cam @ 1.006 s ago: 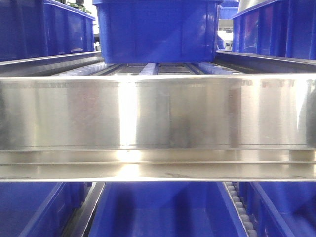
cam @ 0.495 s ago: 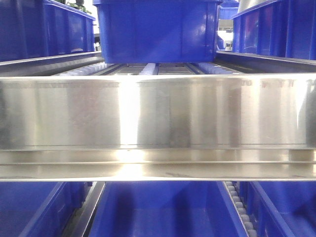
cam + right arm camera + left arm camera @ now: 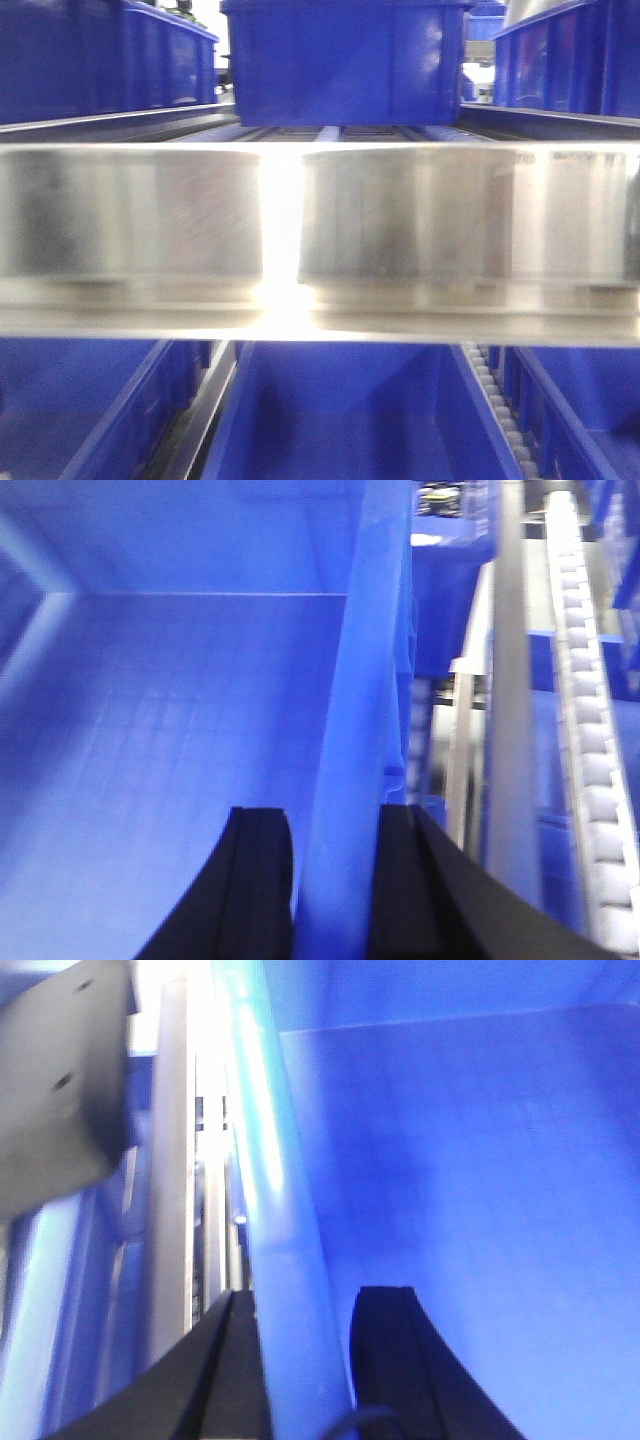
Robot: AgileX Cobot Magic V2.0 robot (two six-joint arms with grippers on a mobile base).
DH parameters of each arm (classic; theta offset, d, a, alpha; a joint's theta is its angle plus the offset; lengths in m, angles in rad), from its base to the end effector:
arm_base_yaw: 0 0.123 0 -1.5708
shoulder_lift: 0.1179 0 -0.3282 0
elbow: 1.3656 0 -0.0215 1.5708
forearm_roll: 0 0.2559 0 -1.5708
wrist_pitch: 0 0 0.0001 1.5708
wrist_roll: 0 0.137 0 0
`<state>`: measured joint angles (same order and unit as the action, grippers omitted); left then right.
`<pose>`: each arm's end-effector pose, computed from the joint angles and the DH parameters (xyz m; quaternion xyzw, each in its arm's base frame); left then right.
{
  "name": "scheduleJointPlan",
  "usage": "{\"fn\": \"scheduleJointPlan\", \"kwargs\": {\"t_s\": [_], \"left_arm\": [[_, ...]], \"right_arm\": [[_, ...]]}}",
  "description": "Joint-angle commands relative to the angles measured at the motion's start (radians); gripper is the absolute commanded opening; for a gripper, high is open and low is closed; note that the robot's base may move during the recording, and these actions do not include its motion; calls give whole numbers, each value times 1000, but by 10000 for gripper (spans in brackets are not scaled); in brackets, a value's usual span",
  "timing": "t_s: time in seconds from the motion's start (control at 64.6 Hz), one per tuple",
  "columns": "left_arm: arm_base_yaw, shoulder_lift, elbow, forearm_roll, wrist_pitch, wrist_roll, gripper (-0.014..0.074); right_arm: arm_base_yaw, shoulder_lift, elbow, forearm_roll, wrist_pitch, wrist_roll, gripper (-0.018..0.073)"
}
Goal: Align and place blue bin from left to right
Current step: 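Pull the held blue bin off the shelf toward the robot, then turn the base away from the rack while holding the bin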
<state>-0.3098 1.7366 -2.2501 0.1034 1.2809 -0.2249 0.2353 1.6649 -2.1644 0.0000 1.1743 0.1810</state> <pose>0.3821 -0.1081 0.5148 0.0303 0.9008 -0.0644 0.4284 0.3736 0.0896 0.5274 -0.0239 0.8812 0.0976 0.4619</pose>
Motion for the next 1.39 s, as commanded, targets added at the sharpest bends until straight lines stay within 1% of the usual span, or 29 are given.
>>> {"fn": "scheduleJointPlan", "kwargs": {"t_s": [0.0, 1.378], "left_arm": [[-5, -27, -18, -5, -60, 12, -110], [-5, -27, -18, -5, -60, 12, -110]], "right_arm": [[-6, -23, -20, -31, -106, -25, -152], [-6, -23, -20, -31, -108, -25, -152]]}}
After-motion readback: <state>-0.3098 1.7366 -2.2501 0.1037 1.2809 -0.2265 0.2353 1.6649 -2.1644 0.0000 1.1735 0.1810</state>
